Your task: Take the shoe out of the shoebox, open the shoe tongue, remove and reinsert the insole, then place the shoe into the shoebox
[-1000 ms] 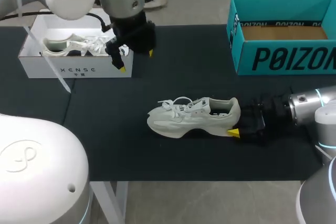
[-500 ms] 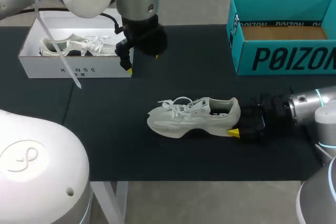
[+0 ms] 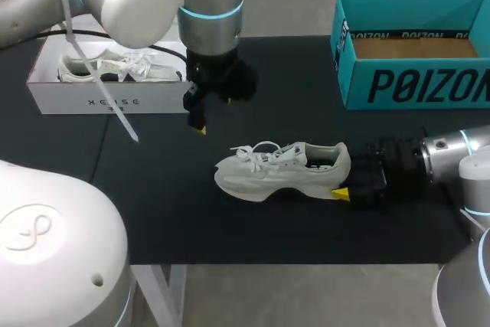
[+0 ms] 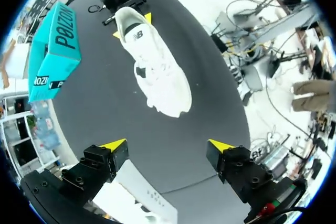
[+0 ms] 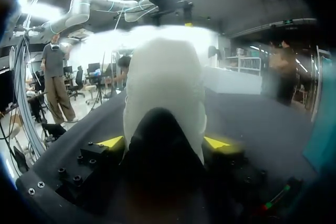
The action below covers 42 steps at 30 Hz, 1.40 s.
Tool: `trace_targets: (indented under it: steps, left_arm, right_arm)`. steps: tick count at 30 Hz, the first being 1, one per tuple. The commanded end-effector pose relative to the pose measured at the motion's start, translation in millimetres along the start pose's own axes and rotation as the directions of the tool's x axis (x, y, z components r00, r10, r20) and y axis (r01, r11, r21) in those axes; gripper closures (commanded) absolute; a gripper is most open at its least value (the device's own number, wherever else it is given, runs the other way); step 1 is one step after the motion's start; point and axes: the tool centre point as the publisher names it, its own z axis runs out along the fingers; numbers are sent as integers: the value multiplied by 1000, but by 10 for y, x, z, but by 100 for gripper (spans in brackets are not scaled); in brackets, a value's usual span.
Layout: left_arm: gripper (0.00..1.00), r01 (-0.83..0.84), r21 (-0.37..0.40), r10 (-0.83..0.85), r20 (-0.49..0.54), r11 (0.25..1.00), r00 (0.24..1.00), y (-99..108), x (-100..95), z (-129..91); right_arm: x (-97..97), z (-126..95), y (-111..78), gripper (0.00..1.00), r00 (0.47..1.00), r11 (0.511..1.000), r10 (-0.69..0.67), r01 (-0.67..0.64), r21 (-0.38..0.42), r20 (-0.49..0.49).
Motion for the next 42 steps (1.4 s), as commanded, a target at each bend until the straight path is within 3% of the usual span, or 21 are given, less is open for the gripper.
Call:
trace_targets:
  steps: [1,7,9,11,12,32,33,36,40,42]
  left_arm:
    - [0,702,179,-694,-112,690,711,27,239,47]
    - [0,839,187,-810,-222,512,543,-95,350,97]
    - [0,897,160,-867,-237,411,439,-130,352,121]
    - [0,958,100,-937,-203,268,284,-178,358,162]
    - [0,967,106,-945,-211,231,248,-219,360,200]
    - [0,967,106,-945,-211,231,248,-219,360,200]
    - [0,990,118,-980,-175,78,99,-202,303,197]
    - [0,976,129,-977,-148,-176,-156,-236,261,216]
    - [0,907,120,-907,-186,-403,-378,-371,292,227]
    - [0,885,111,-884,-184,-453,-430,-476,300,250]
  right_arm:
    - [8,47,-46,100,1000,1000,1,-1,2,0]
    - [8,47,-46,100,1000,1000,1,-1,2,0]
    - [8,47,-46,100,1000,1000,1,-1,2,0]
    - [8,47,-46,100,1000,1000,1,-1,2,0]
    - [8,47,-46,100,1000,1000,1,-1,2,0]
    - [8,47,-46,100,1000,1000,1,-1,2,0]
    - [8,47,-46,100,1000,1000,1,-1,2,0]
    - [8,47,-46,100,1000,1000,1,-1,2,0]
    - [8,47,-46,100,1000,1000,1,-1,2,0]
    - [8,47,-46,100,1000,1000,1,-1,2,0]
